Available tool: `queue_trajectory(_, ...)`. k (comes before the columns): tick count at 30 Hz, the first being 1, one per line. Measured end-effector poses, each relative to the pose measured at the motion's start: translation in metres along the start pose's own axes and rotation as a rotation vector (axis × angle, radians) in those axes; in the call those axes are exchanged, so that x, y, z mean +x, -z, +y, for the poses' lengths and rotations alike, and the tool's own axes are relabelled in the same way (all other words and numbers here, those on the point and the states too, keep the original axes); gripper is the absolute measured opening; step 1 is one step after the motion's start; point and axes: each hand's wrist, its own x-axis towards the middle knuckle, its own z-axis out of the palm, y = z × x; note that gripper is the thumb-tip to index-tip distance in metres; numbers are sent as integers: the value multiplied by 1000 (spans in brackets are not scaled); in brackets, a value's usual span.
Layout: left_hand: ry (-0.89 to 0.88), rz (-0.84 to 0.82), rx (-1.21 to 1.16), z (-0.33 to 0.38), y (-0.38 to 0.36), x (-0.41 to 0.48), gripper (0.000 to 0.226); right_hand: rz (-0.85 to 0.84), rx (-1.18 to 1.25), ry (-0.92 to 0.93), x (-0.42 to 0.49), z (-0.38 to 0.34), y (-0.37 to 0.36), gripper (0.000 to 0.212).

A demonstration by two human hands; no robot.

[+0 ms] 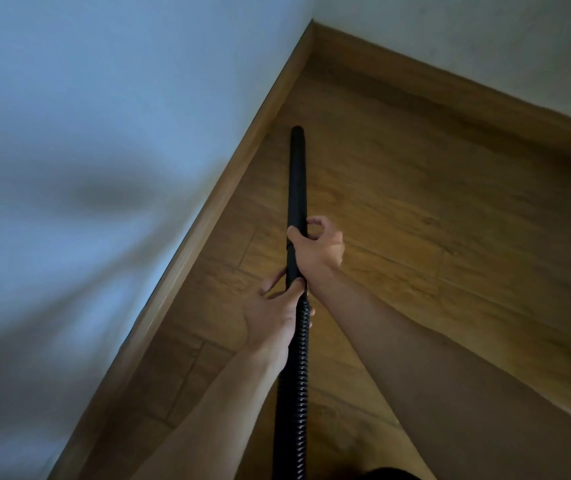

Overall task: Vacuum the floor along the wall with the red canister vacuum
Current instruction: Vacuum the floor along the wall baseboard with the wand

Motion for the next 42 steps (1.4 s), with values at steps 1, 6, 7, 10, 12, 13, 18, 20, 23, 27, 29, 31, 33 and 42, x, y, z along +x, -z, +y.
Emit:
queue_trajectory(1,0,-25,15,0,-9,0,24,30,-2,-3,7,-1,9,31)
queue_trajectory(6,27,-144,86,-6,-52,0,26,143,11,-36,34,-2,54,26)
queue_trajectory(7,26,-162,105,-7,-59,0,26,165,16,-45,38,-2,61,26)
queue_trajectory(10,-1,-179,135,-6,-74,2,26,191,60,-85,48,-6,75,25)
queue_trajectory(12,-10,-167,137,-4,-79,5,26,191,77,-96,53,-9,76,23)
queue_trajectory(13,-11,-161,135,-2,-79,6,26,189,77,-94,55,-11,74,24)
queue_trajectory(18,-10,-101,112,9,-64,11,22,137,63,-77,51,-18,47,34)
queue_trajectory(20,-6,-77,98,14,-52,10,20,98,50,-62,45,-20,33,35)
queue_trajectory(23,11,-35,68,22,-34,3,15,49,27,-47,31,-23,16,38)
queue_trajectory(27,46,13,60,27,-18,-18,13,13,-5,-78,10,-21,12,37)
queue_trajectory(29,69,19,59,27,-16,-32,12,22,-22,-101,-1,-21,20,33)
queue_trajectory(31,101,24,59,26,-15,-47,12,35,-35,-129,-15,-20,31,27)
queue_trajectory(33,130,22,67,23,-14,-62,11,48,-30,-175,-27,-18,43,23)
queue_trajectory(42,189,54,85,28,23,-94,22,35,-30,-262,-74,-14,44,33)
